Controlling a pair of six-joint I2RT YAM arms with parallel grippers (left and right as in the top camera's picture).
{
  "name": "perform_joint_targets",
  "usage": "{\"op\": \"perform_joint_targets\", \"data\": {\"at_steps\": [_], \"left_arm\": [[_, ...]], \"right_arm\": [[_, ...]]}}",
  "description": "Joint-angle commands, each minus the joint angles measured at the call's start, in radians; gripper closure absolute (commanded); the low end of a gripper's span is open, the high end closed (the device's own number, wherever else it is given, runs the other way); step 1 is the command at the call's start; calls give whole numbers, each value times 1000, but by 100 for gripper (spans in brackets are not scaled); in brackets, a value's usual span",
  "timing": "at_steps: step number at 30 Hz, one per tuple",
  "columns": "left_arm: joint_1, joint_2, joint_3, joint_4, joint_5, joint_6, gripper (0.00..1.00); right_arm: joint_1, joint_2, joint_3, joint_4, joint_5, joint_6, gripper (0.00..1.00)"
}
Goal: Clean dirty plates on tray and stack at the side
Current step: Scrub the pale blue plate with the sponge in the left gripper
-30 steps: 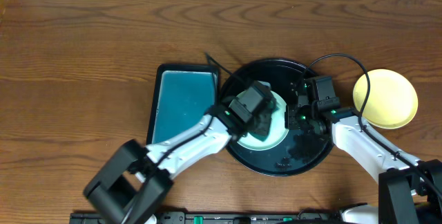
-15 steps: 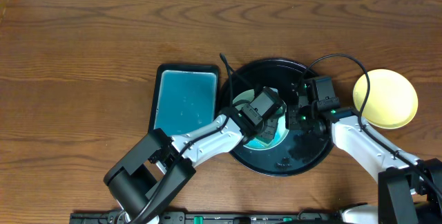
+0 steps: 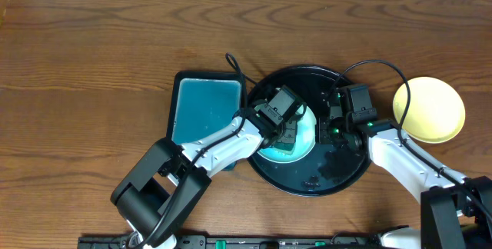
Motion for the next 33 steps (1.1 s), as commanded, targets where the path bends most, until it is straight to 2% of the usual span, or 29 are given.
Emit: {"op": "perform_joint_targets", "data": {"at_steps": [1, 8, 19, 22, 28, 33], "left_arm": [[30, 43, -39, -61, -105, -31, 92], [30, 43, -39, -98, -110, -88, 92], [30, 43, -39, -102, -109, -91, 93], [30, 43, -39, -102, -109, -91, 93], [30, 43, -39, -102, -109, -90, 93], [30, 43, -39, -102, -109, -90, 93]], "right_arm": [[2, -1, 0, -8, 25, -14, 99], [2, -1, 0, -30, 82, -13, 99], [2, 6, 0, -34, 89, -11, 99], [2, 10, 0, -31, 89, 11, 87], [2, 10, 0, -30, 90, 13, 81], [2, 10, 0, -30, 98, 14, 81]]}}
